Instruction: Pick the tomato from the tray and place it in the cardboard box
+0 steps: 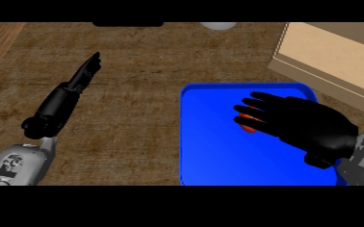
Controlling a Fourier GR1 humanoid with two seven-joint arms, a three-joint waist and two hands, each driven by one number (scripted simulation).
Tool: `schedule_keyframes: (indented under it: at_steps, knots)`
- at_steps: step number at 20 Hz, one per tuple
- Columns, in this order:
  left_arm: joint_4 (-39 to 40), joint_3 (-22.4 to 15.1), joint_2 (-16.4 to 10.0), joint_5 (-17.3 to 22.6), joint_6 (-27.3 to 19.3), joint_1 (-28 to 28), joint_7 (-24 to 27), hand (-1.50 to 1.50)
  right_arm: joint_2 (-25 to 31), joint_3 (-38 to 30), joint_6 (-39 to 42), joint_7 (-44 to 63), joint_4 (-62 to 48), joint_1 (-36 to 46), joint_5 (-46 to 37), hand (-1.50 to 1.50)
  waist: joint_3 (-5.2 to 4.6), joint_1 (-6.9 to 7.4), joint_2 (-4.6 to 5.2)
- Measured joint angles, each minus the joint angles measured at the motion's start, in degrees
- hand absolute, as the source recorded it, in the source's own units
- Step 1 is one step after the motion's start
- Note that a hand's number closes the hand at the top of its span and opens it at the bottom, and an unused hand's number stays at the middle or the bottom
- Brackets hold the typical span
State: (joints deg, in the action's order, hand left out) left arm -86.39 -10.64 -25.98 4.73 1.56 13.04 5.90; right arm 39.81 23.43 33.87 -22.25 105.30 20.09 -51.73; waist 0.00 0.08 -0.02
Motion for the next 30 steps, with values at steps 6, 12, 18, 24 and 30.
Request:
schedule_keyframes:
  at_steps: [6, 12, 18, 24, 30]
  knots:
    - [-0.73, 0.95, 2.45, -2.56, 0.81, 0.38, -1.47, 0.00, -5.67, 1.26, -0.49, 0.38, -5.07, 2.47, -6.70, -1.50, 0.00, 0.15, 0.03]
    - [-0.67, 3.37, 3.59, -4.03, 3.17, -0.65, -0.54, 0.00, -8.37, 0.63, -3.54, -2.76, -10.04, 1.95, -11.93, -1.50, -0.01, 0.11, 0.04]
    - [-2.01, 4.94, 5.06, -6.00, 4.67, -1.32, -1.06, 0.00, -12.14, 0.53, -4.92, -5.54, -14.50, 1.70, -15.81, -1.50, 0.00, 0.12, 0.03]
    - [-1.90, 5.90, 7.24, -7.73, 5.52, -0.99, -1.73, 0.00, -13.98, -0.82, -8.66, -7.27, -19.24, 1.01, -20.32, -1.50, 0.00, 0.04, 0.03]
    - [-2.34, 7.09, 8.46, -9.10, 6.84, -1.54, -1.50, 0.00, -16.48, -2.82, -12.08, -8.88, -25.83, 2.46, -23.90, -1.50, 0.01, 0.17, 0.05]
